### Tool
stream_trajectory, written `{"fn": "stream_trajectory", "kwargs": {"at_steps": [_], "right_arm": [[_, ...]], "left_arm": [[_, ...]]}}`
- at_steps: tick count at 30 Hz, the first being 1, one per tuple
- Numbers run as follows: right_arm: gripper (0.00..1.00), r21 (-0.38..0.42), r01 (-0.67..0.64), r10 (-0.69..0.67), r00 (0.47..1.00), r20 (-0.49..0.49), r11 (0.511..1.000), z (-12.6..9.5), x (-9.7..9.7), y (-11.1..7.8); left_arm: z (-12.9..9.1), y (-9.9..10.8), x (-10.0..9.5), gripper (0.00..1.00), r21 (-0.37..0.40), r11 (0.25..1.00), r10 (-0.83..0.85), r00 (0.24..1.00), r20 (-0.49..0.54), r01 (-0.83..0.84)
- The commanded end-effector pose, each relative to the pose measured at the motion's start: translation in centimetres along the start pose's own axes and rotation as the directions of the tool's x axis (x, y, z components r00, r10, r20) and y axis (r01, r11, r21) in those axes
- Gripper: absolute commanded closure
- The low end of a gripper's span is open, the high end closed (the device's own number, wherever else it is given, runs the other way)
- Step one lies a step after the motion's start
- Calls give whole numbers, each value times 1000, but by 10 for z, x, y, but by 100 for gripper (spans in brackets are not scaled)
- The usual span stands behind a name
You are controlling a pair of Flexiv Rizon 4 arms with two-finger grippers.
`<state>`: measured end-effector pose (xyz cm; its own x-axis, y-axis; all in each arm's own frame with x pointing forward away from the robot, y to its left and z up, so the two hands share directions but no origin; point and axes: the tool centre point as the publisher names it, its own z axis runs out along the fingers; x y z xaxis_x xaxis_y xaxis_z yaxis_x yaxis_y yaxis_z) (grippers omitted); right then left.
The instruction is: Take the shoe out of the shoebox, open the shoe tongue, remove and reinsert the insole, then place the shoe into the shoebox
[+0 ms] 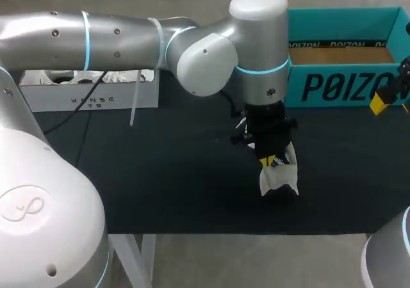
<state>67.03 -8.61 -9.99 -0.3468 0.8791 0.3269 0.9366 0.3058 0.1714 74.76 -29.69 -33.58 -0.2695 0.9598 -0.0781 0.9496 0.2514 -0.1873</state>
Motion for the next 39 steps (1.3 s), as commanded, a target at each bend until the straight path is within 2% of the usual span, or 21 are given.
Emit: {"fn": "stream_trajectory", "kwargs": {"at_steps": [1, 15, 25, 33, 39], "right_arm": [[0, 5, -1, 1, 1000, 0, 1000, 0, 0, 2], [0, 5, -1, 1, 1000, 0, 1000, 0, 0, 2], [0, 5, -1, 1, 1000, 0, 1000, 0, 0, 2], [0, 5, -1, 1, 1000, 0, 1000, 0, 0, 2], [0, 5, -1, 1, 1000, 0, 1000, 0, 0, 2]], "left_arm": [[9, 3, -10, 100, -11, 1000, -7, 1000, -26, 6], [15, 24, -31, 100, -46, 999, -13, 998, -56, 11], [32, 20, -32, 100, -17, 1000, -4, 997, -83, 2], [14, 22, -30, 100, -56, 998, -16, 997, -69, 13], [13, 26, -41, 100, -57, 998, 5, 998, -60, -9]]}}
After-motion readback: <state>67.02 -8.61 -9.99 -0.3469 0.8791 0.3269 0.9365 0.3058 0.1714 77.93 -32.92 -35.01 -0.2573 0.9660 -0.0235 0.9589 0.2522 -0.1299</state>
